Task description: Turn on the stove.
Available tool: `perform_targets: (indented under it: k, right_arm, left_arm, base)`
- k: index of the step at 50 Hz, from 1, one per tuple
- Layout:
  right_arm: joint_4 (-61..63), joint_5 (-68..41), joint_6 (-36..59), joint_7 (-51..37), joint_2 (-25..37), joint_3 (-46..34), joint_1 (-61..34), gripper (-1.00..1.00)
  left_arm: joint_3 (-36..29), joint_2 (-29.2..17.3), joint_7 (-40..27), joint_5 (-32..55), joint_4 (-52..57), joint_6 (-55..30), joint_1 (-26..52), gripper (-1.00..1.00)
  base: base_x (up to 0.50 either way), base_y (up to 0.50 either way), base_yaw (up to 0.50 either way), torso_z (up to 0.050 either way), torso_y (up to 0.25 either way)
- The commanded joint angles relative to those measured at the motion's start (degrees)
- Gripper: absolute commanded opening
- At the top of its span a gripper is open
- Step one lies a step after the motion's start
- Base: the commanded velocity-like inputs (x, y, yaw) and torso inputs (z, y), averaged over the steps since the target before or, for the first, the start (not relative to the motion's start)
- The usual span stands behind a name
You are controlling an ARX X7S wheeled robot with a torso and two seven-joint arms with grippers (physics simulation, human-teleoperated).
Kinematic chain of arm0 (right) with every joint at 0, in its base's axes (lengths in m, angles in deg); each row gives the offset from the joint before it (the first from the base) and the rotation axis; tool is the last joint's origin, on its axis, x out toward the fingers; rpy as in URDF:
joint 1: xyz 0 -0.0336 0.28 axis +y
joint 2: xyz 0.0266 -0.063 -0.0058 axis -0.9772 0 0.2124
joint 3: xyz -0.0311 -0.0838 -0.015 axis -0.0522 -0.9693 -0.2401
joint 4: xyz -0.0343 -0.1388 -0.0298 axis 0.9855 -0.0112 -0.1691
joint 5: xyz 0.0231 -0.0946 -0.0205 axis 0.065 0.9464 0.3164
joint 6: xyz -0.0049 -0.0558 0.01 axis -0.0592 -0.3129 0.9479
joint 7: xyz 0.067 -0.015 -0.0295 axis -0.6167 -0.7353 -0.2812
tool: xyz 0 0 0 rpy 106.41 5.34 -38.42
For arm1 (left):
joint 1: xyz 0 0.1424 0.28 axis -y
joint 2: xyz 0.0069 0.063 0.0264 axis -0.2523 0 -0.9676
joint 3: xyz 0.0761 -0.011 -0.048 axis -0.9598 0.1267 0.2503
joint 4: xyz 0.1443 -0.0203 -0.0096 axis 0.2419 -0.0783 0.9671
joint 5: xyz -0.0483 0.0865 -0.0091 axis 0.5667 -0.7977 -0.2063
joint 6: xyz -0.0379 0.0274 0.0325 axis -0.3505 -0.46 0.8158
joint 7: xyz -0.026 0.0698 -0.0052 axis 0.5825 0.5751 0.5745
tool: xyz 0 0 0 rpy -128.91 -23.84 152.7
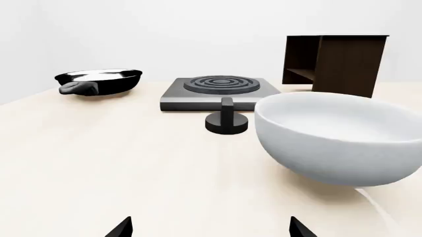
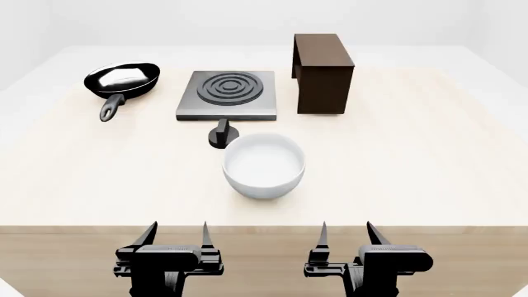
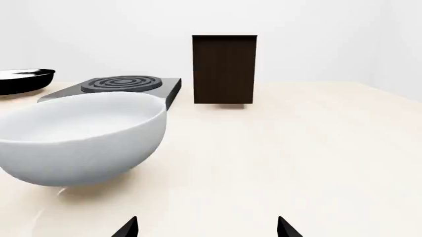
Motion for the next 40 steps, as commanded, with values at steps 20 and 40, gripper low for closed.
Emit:
perform_targets:
  k: [20,40]
  right_arm:
    - [0.4,-3.6,0.2,-4.3,3.4,-4.0,0.0,1.00]
    - [0.7,-4.8,0.0,-5.7,4.9,-6.0,0.1,1.00]
  left_arm:
    - [-4.1,-3.5,-4.0,3.5,-0.4,0.3,0.3,1.00]
    - [-5.7,-4.9,-5.6,4.9,-0.4,0.3,0.5,1.00]
  base:
    - [0.00,0.05,0.00,0.000,0.000]
    - [0.00,0.50,0.00,0.000,0.000]
